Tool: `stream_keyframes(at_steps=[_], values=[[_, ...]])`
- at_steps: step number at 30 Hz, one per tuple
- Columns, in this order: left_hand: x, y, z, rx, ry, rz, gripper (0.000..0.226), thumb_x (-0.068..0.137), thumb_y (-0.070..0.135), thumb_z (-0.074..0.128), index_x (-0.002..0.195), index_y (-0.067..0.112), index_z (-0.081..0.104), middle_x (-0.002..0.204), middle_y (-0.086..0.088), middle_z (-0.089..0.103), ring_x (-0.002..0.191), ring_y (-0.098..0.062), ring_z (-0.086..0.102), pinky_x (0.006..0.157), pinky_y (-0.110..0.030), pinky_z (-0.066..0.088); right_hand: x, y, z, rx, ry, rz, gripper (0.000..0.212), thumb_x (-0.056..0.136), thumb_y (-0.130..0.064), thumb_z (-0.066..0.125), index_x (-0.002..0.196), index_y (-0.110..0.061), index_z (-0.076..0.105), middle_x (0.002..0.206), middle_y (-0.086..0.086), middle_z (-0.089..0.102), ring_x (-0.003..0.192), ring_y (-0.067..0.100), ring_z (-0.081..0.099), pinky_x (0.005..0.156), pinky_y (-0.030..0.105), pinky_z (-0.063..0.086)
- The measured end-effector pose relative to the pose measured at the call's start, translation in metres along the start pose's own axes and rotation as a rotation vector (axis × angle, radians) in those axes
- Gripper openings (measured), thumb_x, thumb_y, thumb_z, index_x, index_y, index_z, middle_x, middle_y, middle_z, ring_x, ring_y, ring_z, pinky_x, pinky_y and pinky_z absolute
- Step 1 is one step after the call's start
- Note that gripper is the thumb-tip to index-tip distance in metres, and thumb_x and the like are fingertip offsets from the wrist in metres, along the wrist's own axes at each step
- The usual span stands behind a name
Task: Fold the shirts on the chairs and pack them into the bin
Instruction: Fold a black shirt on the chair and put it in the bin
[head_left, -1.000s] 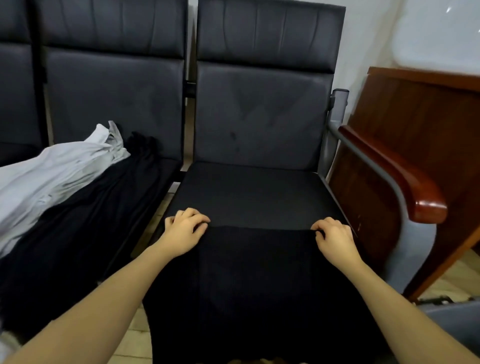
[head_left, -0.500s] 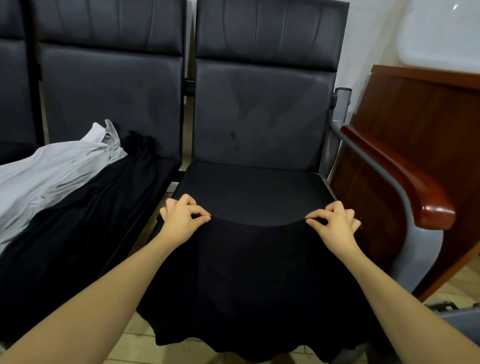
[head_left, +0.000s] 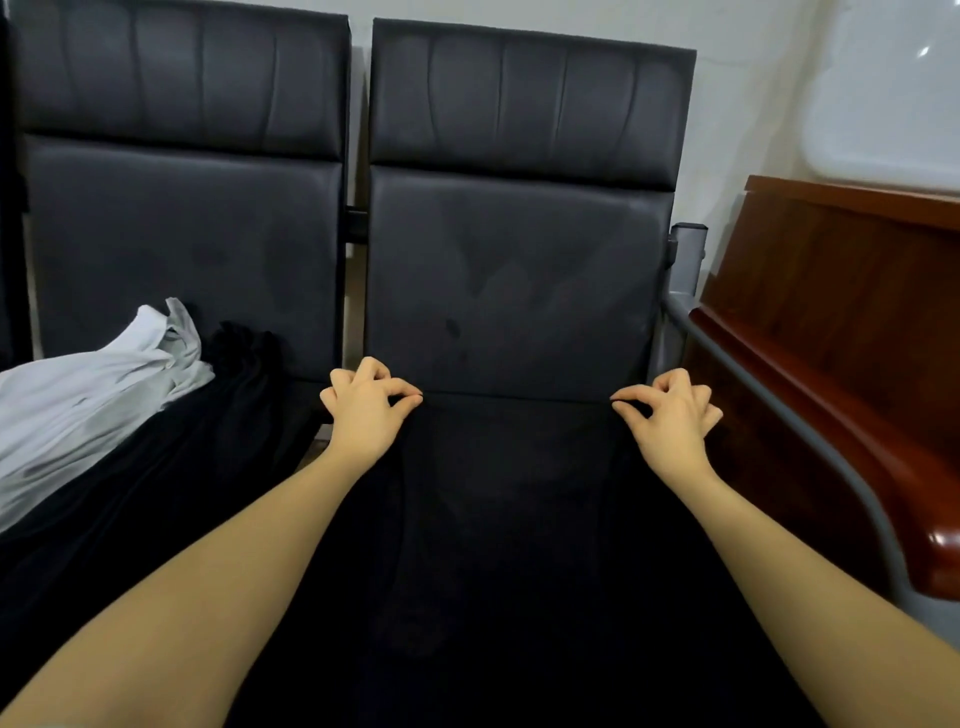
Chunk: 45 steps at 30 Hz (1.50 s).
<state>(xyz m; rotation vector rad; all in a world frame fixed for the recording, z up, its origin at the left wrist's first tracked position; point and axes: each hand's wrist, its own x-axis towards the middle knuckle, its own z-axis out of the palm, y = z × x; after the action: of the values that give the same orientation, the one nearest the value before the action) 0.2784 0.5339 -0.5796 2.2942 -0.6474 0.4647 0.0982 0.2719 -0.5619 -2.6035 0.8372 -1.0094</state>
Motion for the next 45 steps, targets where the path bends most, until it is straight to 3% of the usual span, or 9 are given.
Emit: stream_keyframes(at_steps=[5,10,18,23,31,38,42,45], values=[[0.028,0.009,-0.001,0.009,0.133,0.041,0.015,0.088,0.035,0.064,0.094,0.027,0.075,0.099,0.007,0.044,0.103,-0.022,0.032,0.084,-0.028,0.013,0.016,-0.005,0.006,0.058,0.151,0.02,0.01,0.089,-0.025,0.065,0.096,-0.023,0.072,0.096,-0.002,0.034,0.093,0.015,0.024,0.084,0.03,0.015],[0.022,0.01,-0.013,0.006,0.187,0.073,0.015,0.087,0.036,0.065,0.094,0.027,0.074,0.098,0.007,0.042,0.1,-0.018,0.029,0.085,-0.029,0.013,0.005,-0.006,0.0,0.103,0.195,-0.001,0.01,0.089,-0.022,0.065,0.096,-0.022,0.071,0.096,-0.003,0.033,0.093,0.014,0.024,0.085,0.028,0.014],[-0.033,0.008,-0.052,0.043,0.146,0.073,0.023,0.083,0.047,0.066,0.091,0.026,0.073,0.098,0.003,0.041,0.101,-0.02,0.03,0.086,-0.031,0.017,-0.053,-0.015,-0.041,0.164,0.17,0.006,0.01,0.091,-0.022,0.062,0.096,-0.026,0.07,0.096,-0.002,0.037,0.093,0.014,0.027,0.085,0.028,0.015],[-0.08,0.008,-0.079,0.072,0.148,0.114,0.019,0.08,0.043,0.071,0.084,0.024,0.074,0.093,0.003,0.042,0.097,-0.021,0.033,0.082,-0.032,0.018,-0.1,-0.017,-0.07,0.195,0.141,0.03,0.009,0.09,-0.024,0.063,0.095,-0.028,0.071,0.096,-0.002,0.039,0.094,0.015,0.029,0.086,0.028,0.014],[-0.158,0.007,-0.108,0.032,0.177,0.021,0.021,0.083,0.039,0.069,0.079,0.019,0.073,0.093,0.002,0.044,0.096,-0.02,0.032,0.083,-0.033,0.018,-0.171,-0.018,-0.109,0.239,0.051,0.042,0.008,0.09,-0.026,0.064,0.09,-0.029,0.071,0.097,-0.001,0.041,0.099,0.014,0.03,0.085,0.024,0.011],[-0.214,0.003,-0.115,0.026,0.265,-0.007,0.031,0.089,0.036,0.064,0.072,0.011,0.071,0.091,-0.001,0.046,0.095,-0.029,0.037,0.083,-0.037,0.022,-0.231,-0.008,-0.116,0.227,0.008,0.078,0.007,0.089,-0.027,0.065,0.086,-0.031,0.069,0.094,-0.003,0.04,0.098,0.016,0.033,0.087,0.029,0.015],[-0.237,-0.004,-0.102,0.189,0.129,0.003,0.052,0.088,0.053,0.041,0.067,0.015,0.071,0.089,0.002,0.056,0.096,-0.027,0.047,0.079,-0.037,0.022,-0.246,-0.003,-0.113,0.079,-0.118,0.09,0.014,0.094,-0.037,0.055,0.097,-0.032,0.069,0.103,-0.007,0.043,0.109,0.018,0.034,0.09,0.03,0.015],[-0.244,0.0,-0.092,0.359,-0.039,0.064,0.049,0.094,0.052,0.039,0.078,0.021,0.073,0.095,0.006,0.061,0.1,-0.021,0.052,0.082,-0.038,0.026,-0.246,-0.005,-0.107,-0.105,-0.254,0.021,0.026,0.096,-0.044,0.046,0.115,-0.036,0.063,0.12,-0.01,0.048,0.122,0.016,0.034,0.099,0.034,0.017]])
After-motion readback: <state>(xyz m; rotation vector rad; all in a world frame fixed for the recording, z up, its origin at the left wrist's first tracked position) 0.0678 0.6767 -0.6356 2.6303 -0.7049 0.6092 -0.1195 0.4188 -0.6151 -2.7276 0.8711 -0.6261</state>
